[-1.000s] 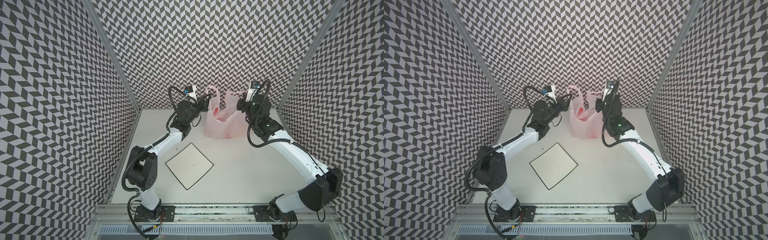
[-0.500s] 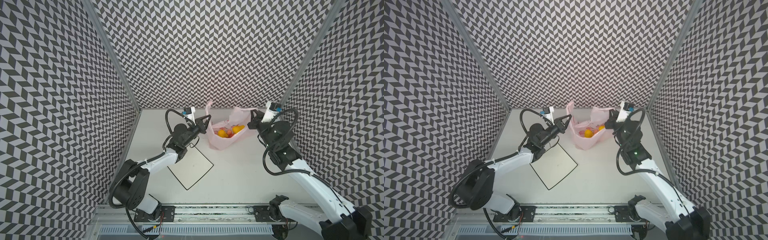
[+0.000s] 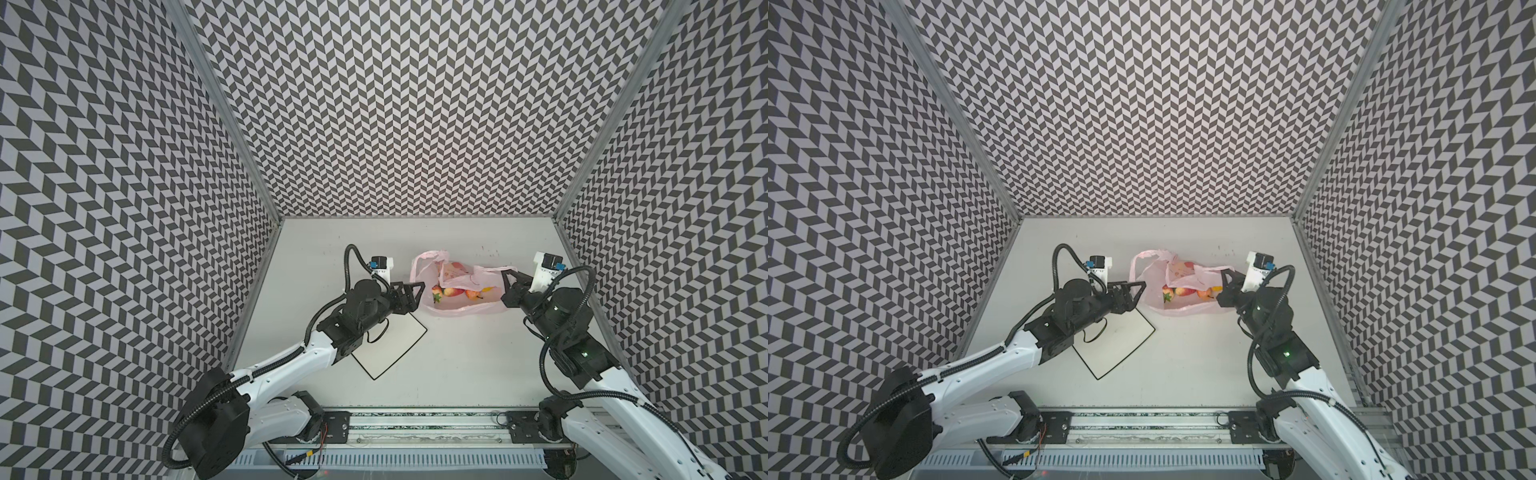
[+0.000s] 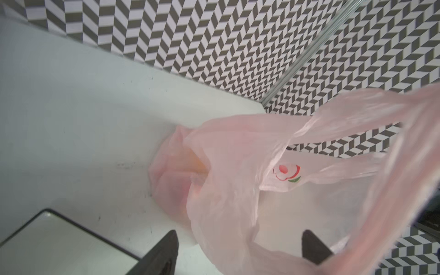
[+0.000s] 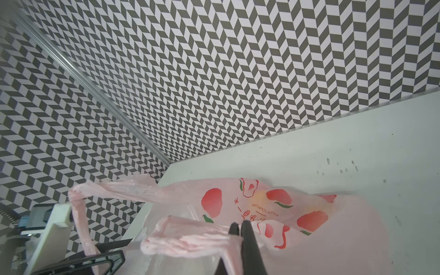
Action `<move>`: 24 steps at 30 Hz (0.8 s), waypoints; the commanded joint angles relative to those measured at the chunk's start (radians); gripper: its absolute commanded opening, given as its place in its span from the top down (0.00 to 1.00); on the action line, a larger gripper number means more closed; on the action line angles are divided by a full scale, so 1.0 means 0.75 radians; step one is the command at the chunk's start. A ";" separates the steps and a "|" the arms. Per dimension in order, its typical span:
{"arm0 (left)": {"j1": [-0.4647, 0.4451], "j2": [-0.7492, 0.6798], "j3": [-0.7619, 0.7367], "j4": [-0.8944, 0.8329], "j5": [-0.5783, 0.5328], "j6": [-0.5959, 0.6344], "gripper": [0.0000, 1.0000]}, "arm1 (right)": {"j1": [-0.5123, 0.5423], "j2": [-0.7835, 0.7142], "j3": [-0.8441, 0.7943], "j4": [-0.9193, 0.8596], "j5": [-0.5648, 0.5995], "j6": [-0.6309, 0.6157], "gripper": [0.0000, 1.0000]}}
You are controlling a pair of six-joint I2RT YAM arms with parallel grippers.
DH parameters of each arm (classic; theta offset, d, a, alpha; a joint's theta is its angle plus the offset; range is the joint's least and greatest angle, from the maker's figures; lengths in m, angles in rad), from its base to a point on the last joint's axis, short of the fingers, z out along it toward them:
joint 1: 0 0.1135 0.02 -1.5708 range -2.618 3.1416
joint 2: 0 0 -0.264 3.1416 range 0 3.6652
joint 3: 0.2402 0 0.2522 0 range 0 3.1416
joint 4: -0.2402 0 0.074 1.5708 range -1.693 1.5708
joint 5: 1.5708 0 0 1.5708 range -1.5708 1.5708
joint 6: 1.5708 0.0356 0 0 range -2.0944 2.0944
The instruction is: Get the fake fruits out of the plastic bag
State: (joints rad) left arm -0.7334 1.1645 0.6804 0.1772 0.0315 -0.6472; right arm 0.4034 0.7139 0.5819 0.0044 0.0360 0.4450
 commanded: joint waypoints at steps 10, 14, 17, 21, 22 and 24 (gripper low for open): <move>-0.027 0.012 0.614 -0.894 -0.093 0.526 0.00 | 0.008 0.071 0.034 0.048 -0.084 -0.033 1.00; -0.035 0.154 0.873 -1.096 -0.030 0.710 0.00 | 0.008 0.073 0.033 0.049 -0.069 -0.055 1.00; -0.066 0.248 0.995 -1.145 0.033 0.751 0.00 | 0.008 0.074 0.038 0.048 -0.052 -0.063 1.00; -0.107 0.312 1.089 -1.130 0.132 0.772 0.00 | 0.008 0.074 0.052 0.041 -0.035 -0.068 1.00; -0.110 0.326 1.113 -1.128 0.158 0.771 0.00 | 0.008 0.073 0.054 0.036 -0.029 -0.071 1.00; -0.122 0.342 1.150 -1.127 0.203 0.777 0.00 | 0.008 0.067 0.055 0.030 -0.021 -0.070 1.00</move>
State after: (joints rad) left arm -0.8143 1.4231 1.4837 -0.6312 0.1062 -0.1074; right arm 0.4034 0.7715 0.5892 -0.0006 -0.0025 0.4042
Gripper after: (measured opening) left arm 0.995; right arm 0.047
